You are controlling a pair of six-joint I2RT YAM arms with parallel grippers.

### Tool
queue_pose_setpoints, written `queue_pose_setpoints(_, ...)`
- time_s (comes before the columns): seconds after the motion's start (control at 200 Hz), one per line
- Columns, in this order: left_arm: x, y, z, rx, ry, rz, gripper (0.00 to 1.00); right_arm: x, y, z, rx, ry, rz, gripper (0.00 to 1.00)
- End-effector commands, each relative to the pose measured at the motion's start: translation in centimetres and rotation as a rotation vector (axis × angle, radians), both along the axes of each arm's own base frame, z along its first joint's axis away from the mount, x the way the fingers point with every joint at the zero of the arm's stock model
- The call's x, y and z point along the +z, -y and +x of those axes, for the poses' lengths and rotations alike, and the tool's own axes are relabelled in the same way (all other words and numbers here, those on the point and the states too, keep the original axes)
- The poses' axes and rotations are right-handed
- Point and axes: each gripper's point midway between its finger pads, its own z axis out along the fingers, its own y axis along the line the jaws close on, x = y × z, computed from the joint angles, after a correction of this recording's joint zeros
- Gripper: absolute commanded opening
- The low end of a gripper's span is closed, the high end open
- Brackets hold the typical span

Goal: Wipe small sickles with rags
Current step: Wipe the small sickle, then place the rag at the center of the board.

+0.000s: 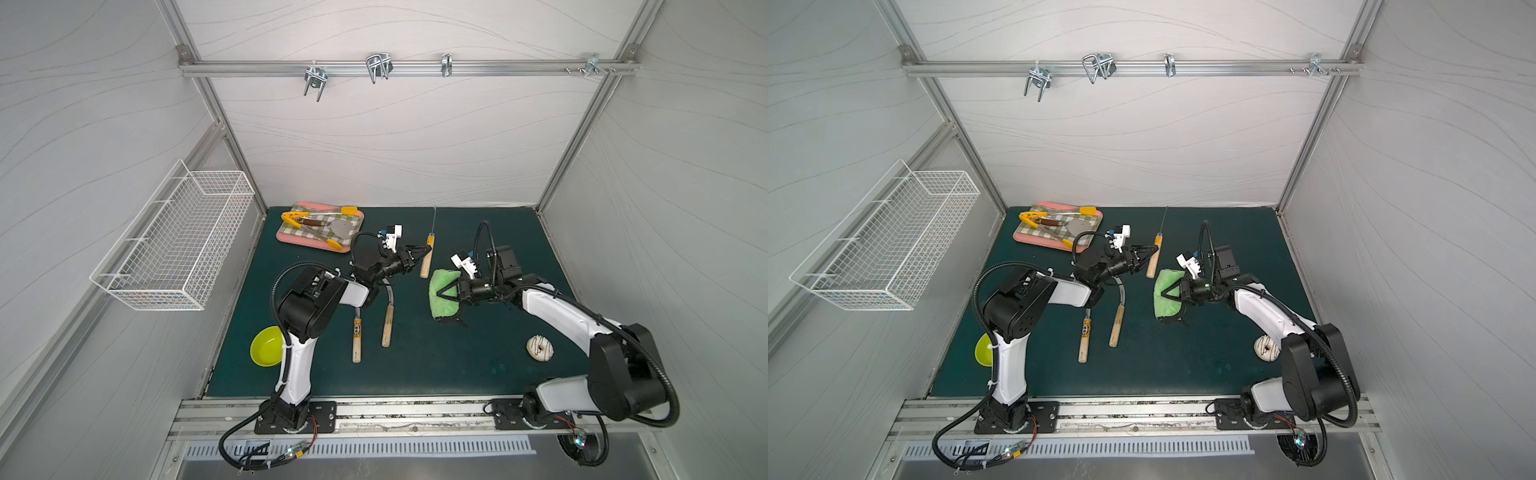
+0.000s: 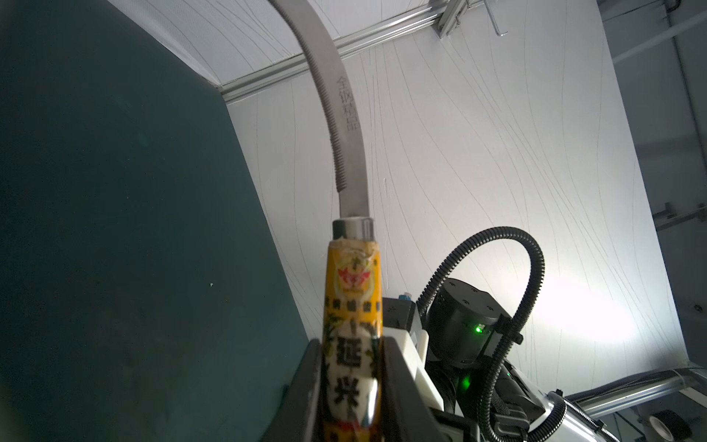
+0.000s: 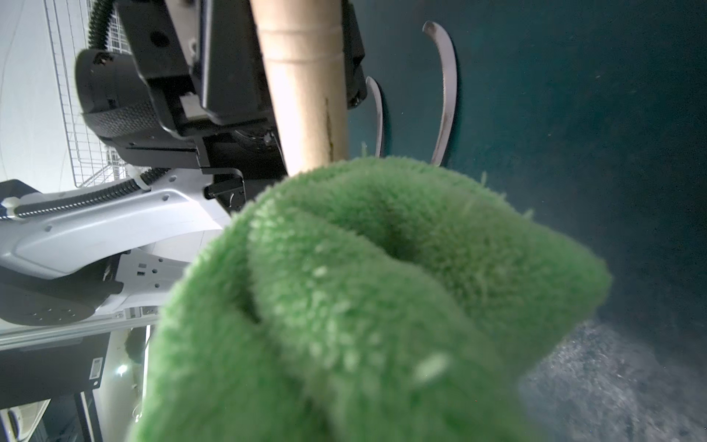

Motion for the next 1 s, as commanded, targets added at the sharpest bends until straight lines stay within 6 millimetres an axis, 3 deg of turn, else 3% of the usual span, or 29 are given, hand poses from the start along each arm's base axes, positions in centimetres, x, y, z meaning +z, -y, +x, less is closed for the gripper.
queue_pose_setpoints(0.0, 1.9, -0.3, -0.4, -0.019, 0.072, -0.023, 0.00, -0.3, 1.9, 1.0, -0.062, -0.014, -0.074, 0.13)
queue_pose_setpoints(0.085, 1.8, -0.5, -0.8, -0.020, 0.073, -0.005, 0.00, -1.4, 3.5, 2.5, -0.109, -0.023, -0.174, 0.14)
queue_pose_setpoints(0.225, 1.8, -0.8, -1.5, -0.020, 0.076, 0.011, 0.00, -4.8, 6.7, 4.2, -0.182, -0.061, -0.425, 0.18)
queue_pose_setpoints(0.465, 1.3, -1.3, -2.6, -0.027, 0.068, 0.023, 0.00, -9.4, 8.1, 4.8, -0.192, -0.146, -0.538, 0.25)
queue_pose_setpoints(0.996, -0.2, -1.9, -3.6, -0.026, 0.048, 0.049, 0.00, -12.4, 9.2, 4.8, -0.184, -0.195, -0.629, 0.42)
